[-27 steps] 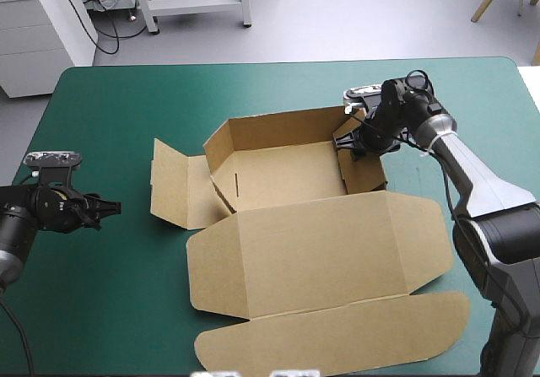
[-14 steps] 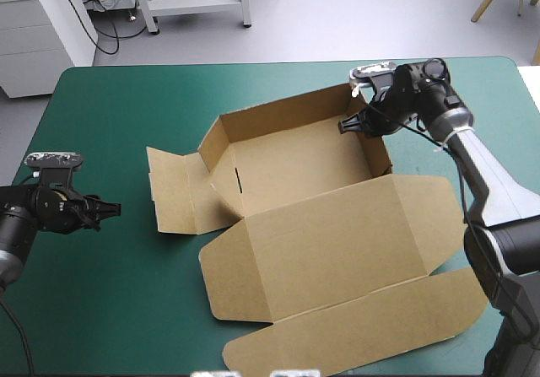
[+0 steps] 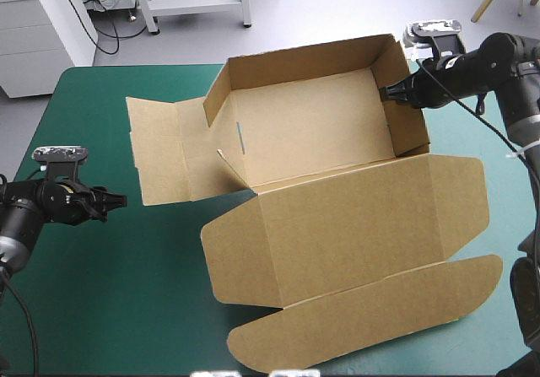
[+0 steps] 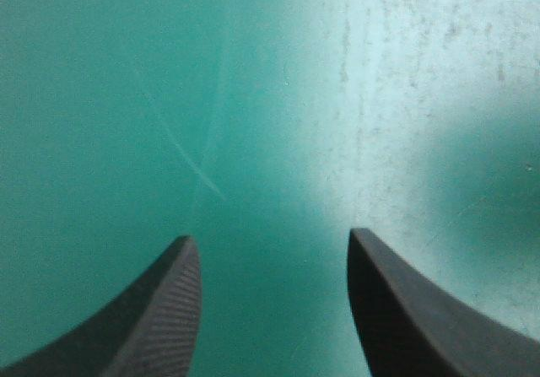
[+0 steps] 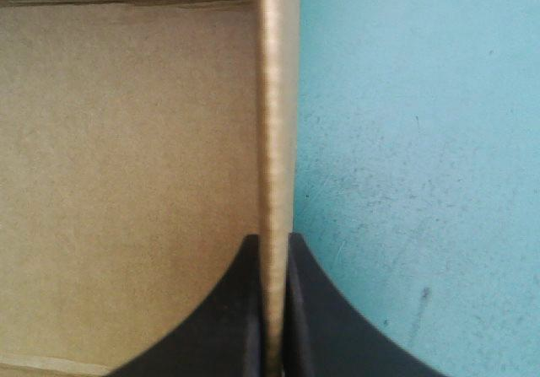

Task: Fold the box

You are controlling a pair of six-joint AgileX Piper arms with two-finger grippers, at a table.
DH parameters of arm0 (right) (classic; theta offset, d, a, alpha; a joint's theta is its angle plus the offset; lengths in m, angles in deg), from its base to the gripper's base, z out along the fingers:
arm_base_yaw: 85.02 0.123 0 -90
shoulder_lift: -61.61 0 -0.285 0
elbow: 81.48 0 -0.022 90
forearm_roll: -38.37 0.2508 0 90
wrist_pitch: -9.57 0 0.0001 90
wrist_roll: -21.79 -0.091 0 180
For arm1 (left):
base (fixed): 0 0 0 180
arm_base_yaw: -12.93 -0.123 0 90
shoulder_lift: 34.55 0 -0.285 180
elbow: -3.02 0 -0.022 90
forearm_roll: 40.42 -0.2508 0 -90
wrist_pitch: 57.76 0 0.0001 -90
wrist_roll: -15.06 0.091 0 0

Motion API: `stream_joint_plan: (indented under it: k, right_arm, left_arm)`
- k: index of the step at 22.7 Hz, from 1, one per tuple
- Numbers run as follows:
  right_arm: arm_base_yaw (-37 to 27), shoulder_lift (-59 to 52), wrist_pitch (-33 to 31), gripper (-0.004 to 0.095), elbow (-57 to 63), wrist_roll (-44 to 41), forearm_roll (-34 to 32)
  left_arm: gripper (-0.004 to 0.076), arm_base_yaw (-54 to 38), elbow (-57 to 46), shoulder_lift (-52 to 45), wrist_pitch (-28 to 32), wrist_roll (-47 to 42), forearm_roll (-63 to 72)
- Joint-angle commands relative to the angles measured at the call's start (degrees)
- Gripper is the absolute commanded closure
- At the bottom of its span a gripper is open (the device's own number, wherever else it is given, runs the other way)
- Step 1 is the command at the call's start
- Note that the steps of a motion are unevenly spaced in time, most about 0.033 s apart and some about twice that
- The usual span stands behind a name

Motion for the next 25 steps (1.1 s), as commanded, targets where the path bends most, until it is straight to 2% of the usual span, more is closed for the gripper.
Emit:
stream_joint_plan:
  k: [1,7,10,12,15,20,25]
  right_arm:
    - [-1.1,-4.7,-0.7,0.0927,-2.1,1.8,5.8]
    - [-1.1,-5.0,-2.2,0.0927,-2.1,3.5,9.9]
    - [-1.1,-4.8,-1.4,0.0927,-2.1,3.5,10.9]
    - [-1.1,-4.8,-0.1,0.0927,-2.1,3.5,10.5]
    - [-1.1,-4.1,0.6,0.0927,-2.1,3.4,10.4]
    - [-1.1,-1.4,2.0,0.0927,-2.1,3.0,9.4]
    - [-1.1,0.1,2.6,0.0927,-2.1,3.0,9.3]
  left_arm:
    - [0.035,-0.1,1.5,1.9,3.5,3.3,6.0]
    - [0.035,-0.1,1.5,6.4,5.2,17.3,29.0]
    - [0.035,-0.1,1.5,7.1,3.4,31.7,47.9]
    - [0.035,-0.1,1.5,7.1,-0.4,41.3,60.4]
    - [0.035,-0.1,1.5,7.1,-11.1,53.6,78.0]
    - [0.0351,-0.1,1.9,7.1,-23.0,58.5,86.4]
    - [0.0351,-0.1,5.1,7.1,-28.2,58.5,91.6]
